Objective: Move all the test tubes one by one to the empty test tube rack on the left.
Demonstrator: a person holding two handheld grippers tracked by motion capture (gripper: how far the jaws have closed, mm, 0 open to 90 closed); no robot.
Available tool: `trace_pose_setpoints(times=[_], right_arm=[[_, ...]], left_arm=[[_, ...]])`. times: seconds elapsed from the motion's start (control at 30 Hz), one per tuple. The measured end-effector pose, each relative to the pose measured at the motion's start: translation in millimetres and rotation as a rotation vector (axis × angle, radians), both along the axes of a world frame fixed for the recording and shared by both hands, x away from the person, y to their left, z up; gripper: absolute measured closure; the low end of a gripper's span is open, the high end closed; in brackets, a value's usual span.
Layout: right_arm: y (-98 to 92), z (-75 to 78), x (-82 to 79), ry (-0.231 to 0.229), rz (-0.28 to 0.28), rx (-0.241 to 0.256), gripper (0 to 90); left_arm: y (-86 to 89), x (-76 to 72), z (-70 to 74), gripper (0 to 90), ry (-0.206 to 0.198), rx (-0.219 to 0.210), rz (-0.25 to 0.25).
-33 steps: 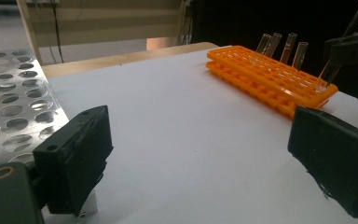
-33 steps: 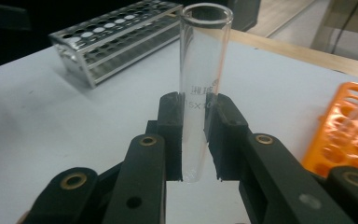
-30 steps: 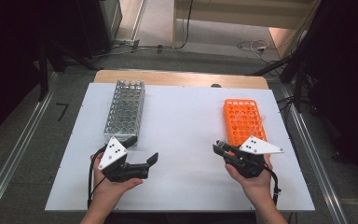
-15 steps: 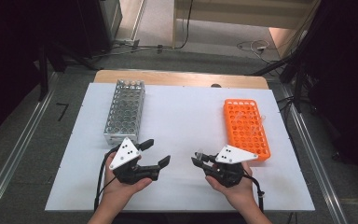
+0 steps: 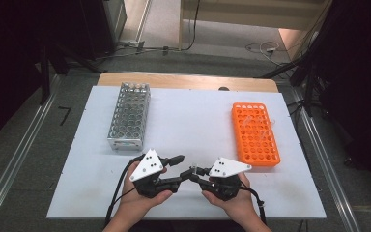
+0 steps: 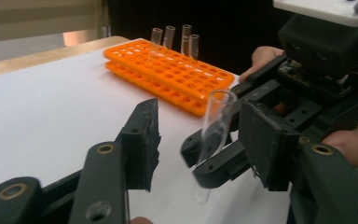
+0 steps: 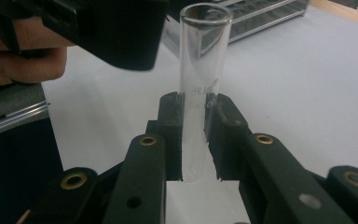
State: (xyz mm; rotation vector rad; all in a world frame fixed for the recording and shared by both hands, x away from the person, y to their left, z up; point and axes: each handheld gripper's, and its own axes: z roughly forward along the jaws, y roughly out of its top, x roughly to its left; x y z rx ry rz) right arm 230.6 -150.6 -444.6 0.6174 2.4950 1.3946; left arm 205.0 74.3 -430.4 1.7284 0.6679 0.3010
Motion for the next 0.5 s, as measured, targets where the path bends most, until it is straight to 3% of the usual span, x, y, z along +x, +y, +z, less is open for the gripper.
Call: trace_pose_setpoints(times=[0.23, 0.5], right_arm=[[5.9, -1.3, -4.3, -0.007, 0.022, -0.011, 74.1], [8.8, -0.4, -7.6, -0.014, 0.038, -0.013, 74.1]], left_arm=[[-7.2, -1.5, 0.5, 66.3, 0.001, 0.002, -0.030], [-9.2, -1.2, -0.9, 70.0, 0.004, 0.015, -0.029]])
